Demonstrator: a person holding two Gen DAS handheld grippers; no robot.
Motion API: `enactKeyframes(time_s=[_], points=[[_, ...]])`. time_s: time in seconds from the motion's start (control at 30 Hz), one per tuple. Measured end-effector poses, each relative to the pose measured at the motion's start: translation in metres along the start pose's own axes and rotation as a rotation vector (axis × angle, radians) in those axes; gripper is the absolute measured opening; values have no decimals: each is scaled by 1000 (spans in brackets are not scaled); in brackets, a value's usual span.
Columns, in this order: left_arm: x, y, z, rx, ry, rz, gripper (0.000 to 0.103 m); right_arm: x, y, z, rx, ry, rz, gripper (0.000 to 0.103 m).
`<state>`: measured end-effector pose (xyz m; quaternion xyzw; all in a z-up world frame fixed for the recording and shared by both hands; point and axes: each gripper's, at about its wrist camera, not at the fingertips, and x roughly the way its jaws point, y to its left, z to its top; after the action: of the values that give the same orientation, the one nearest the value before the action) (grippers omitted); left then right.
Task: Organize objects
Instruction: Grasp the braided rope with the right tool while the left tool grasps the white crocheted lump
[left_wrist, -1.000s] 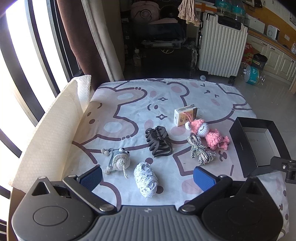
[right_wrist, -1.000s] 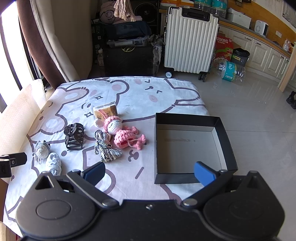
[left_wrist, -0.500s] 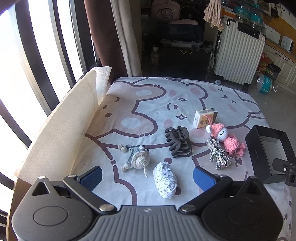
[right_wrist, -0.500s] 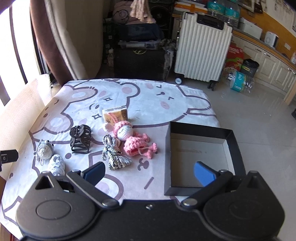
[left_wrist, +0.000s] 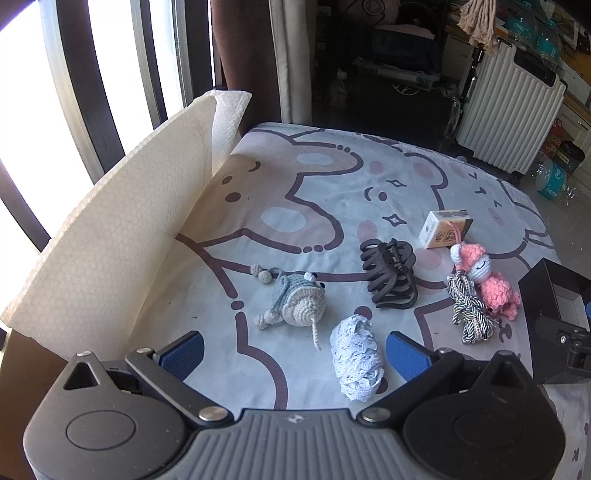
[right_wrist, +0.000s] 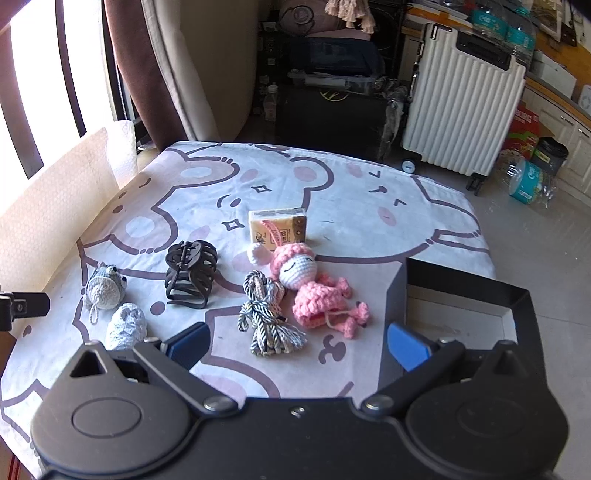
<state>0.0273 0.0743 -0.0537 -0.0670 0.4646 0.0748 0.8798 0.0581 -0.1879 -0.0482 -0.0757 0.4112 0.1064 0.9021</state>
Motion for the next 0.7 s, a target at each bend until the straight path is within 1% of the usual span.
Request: enactKeyframes(time_s=[0.23, 0.3, 0.4, 0.53, 0.63, 0.7], points=[[19, 2, 2, -68, 26, -19, 102, 25, -2, 9, -62, -18, 52, 102], [24, 2, 2, -89, 31, -26, 102, 33, -6, 14, -46, -12, 91, 92], [31, 3, 2, -111, 44, -37, 100, 44, -14, 20, -3, 5, 134, 88], [43, 6, 3, -130, 66, -47, 95, 58, -20, 25, 13, 13, 178, 82], [51, 6, 3, -149, 87, -69, 93, 69, -27, 26, 58, 35, 241, 77], [56, 5, 3, -158, 102, -87, 90, 79, -34, 26, 124, 62, 287, 69]])
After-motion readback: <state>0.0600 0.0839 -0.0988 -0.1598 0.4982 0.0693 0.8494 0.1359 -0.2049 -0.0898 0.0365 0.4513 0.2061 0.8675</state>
